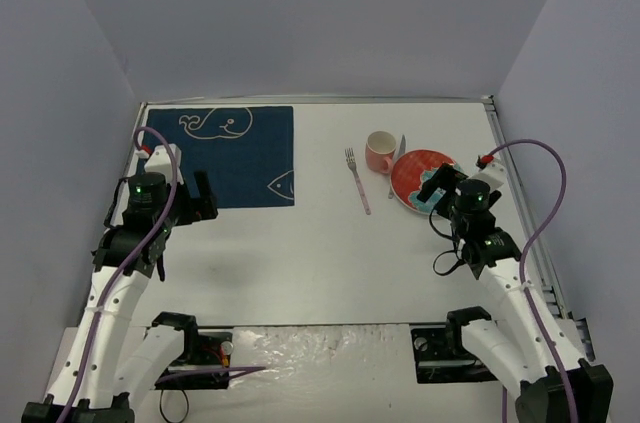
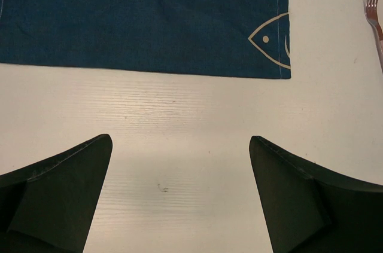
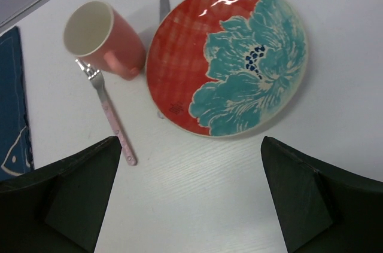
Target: Set the dinner table for one person
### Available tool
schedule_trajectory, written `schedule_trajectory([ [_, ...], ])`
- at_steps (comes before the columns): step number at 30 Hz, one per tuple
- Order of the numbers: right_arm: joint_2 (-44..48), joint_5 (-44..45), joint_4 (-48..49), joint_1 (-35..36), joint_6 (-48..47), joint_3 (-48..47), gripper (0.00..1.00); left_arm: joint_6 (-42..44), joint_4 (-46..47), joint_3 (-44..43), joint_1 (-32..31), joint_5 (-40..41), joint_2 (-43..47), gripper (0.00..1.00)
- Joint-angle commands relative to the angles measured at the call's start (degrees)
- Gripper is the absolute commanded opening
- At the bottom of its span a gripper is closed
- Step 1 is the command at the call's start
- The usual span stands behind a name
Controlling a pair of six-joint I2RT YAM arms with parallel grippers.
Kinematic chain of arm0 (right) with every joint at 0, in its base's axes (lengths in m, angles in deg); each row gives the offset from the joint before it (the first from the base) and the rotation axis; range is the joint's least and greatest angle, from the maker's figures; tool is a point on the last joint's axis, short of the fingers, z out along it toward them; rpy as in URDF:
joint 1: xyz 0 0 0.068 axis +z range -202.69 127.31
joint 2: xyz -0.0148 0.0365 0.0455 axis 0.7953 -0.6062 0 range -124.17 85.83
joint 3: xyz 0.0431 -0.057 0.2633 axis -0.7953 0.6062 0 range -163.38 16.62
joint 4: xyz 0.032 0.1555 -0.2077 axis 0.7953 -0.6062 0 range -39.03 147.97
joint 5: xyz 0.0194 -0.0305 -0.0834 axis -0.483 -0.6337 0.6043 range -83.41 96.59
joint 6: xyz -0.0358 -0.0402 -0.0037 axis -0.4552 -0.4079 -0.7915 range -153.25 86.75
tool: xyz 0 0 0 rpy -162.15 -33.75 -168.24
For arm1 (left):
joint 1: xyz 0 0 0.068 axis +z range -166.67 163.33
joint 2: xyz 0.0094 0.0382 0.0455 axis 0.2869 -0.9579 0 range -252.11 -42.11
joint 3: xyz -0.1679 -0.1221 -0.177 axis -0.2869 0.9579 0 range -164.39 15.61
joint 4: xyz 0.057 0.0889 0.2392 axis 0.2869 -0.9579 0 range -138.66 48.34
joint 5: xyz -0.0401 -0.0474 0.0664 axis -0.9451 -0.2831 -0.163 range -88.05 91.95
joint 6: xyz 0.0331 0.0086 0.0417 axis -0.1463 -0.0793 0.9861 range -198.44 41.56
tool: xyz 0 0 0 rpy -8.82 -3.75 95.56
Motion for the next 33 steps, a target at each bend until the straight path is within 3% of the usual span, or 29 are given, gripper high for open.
schedule_trajectory([
  [1,-2.71,-10.36,3.33,-9.58,3.64,0.3,1.0,-0.33,3.5,-1.72,-0.38,0.02,1.48,0.97],
  [5,-3.18,-16.32,4.92,-17.85,5.13,1.79,1.0,-0.17,2.61,-1.84,-0.38,2.25,2.38,0.97],
  [12,-5.49,-20.21,8.71,-23.63,10.73,5.21,1.0,-0.21,2.04,-1.39,-0.38,4.82,3.74,0.97],
  [21,-10.04,-23.88,15.94,-27.82,12.3,9.75,0.98,-0.3,2.12,-1.24,-0.38,3.47,3.85,0.97],
  [33,-23.55,-32.4,28.42,-30.98,11.13,11.69,0.96,-0.3,2.26,-1.06,-0.34,3.34,4.11,0.97],
])
